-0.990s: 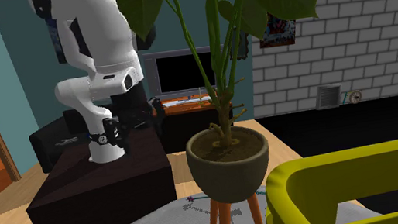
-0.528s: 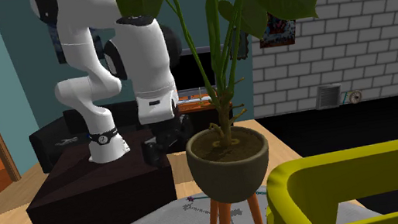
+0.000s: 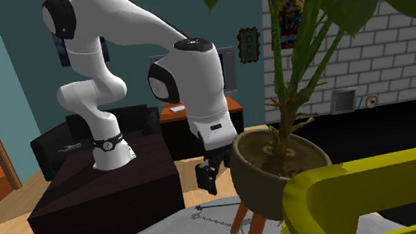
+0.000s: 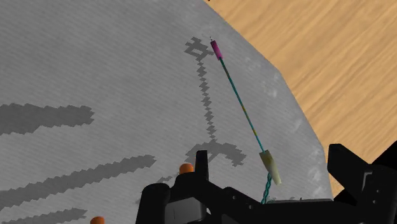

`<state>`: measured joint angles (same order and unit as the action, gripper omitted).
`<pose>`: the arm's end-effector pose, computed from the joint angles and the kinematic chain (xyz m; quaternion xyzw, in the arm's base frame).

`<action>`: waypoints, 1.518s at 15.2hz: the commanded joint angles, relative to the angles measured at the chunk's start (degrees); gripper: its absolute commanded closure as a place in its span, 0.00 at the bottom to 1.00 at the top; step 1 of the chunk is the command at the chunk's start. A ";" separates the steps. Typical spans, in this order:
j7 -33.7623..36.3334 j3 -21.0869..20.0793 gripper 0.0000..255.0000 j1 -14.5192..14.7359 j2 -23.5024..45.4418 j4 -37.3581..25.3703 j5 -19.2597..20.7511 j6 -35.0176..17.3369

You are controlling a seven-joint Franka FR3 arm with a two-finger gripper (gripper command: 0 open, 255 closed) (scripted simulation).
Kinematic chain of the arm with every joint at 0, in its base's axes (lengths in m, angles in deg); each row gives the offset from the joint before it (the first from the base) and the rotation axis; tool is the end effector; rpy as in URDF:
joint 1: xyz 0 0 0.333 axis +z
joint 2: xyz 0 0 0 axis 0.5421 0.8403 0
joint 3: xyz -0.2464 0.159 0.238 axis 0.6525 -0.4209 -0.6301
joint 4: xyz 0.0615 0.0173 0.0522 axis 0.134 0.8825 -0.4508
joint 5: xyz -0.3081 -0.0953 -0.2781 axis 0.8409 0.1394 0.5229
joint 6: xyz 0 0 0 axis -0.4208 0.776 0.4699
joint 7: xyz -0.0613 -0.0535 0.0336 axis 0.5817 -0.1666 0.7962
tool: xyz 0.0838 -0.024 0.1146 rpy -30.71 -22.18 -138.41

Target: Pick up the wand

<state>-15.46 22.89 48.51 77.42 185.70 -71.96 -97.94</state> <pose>0.6045 0.3226 0.2761 -0.9401 -0.3248 0.0534 0.0884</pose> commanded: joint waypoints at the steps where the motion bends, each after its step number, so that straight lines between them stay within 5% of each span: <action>1: -0.42 -0.36 0.00 1.03 5.31 -4.17 0.55 0.16; 6: -1.23 -1.38 0.00 4.25 15.34 -15.12 2.02 1.36; 16: -1.74 -0.98 0.00 4.71 19.53 -15.84 2.43 -2.03; 17: -1.84 -0.95 1.00 4.63 19.61 -16.11 2.44 -1.83; 23: -1.86 -0.95 1.00 4.61 19.57 -16.07 2.44 -1.81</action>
<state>-17.27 21.97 53.04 96.60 169.50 -69.55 -99.73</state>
